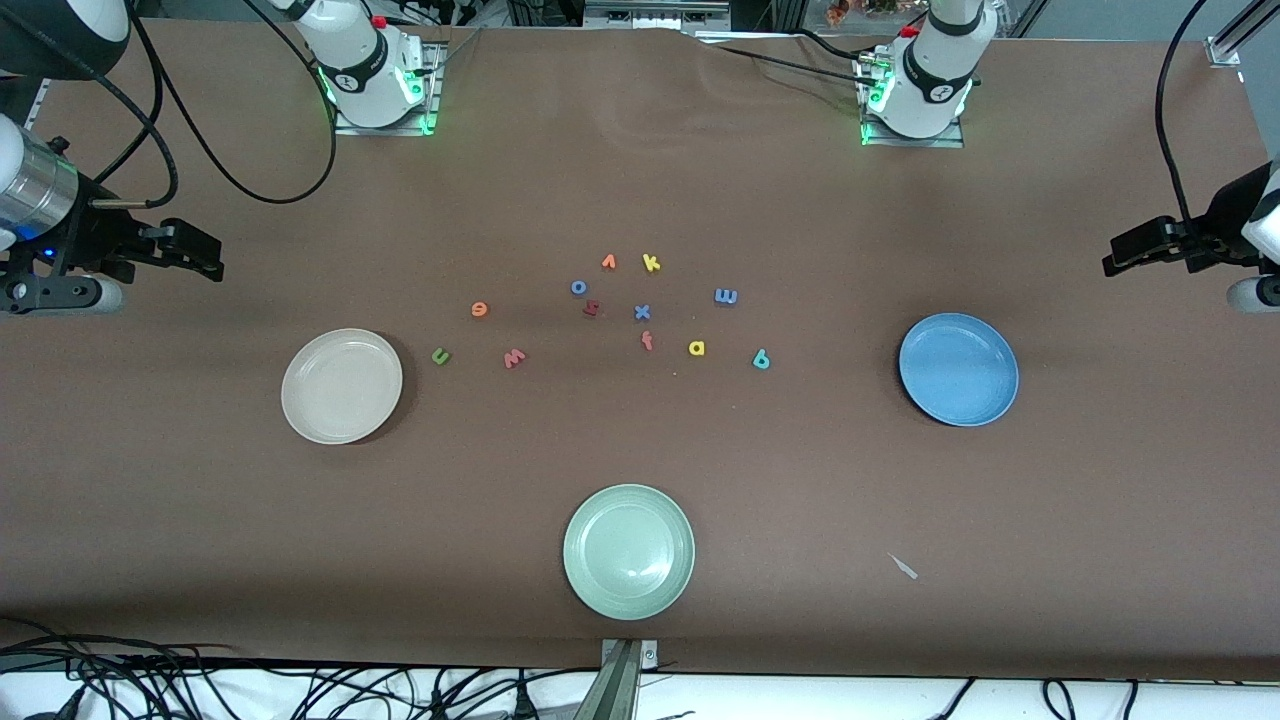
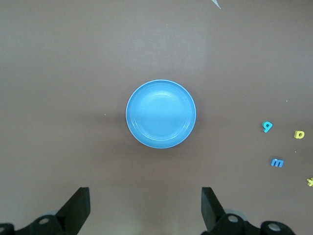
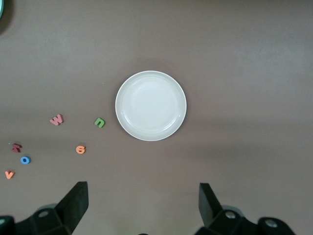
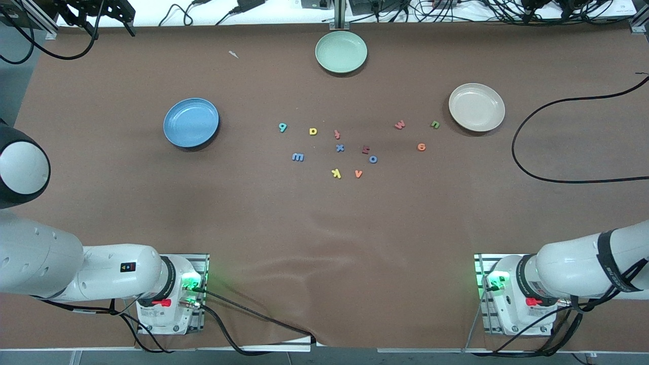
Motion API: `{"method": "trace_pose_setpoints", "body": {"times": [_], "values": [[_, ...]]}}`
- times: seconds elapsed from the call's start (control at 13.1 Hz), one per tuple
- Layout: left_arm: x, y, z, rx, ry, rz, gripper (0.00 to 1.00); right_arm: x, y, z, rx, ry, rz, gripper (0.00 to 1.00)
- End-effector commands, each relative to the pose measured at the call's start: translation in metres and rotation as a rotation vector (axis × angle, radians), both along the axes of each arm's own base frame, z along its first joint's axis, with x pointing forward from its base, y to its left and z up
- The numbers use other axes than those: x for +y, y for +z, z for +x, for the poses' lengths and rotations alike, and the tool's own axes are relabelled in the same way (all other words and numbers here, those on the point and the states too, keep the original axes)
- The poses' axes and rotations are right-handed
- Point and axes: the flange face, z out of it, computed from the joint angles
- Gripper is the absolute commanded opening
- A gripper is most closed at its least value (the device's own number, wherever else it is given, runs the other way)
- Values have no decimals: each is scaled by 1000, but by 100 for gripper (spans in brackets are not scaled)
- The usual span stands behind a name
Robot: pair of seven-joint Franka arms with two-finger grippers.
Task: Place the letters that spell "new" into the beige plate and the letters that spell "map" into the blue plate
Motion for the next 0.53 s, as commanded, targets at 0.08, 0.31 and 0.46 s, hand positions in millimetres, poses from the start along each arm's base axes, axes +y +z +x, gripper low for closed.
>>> {"method": "trace_pose_setpoints", "body": {"times": [0.08, 0.31, 0.46], "values": [[3, 4, -4, 4, -8, -3, 100, 3, -3, 11, -31, 15, 29, 100], [3, 4, -4, 3, -10, -3, 100, 8, -6, 13, -32, -4, 37, 100], [3, 4, -4, 3, -10, -3, 100, 11, -10, 18, -41, -12, 90, 100]]}}
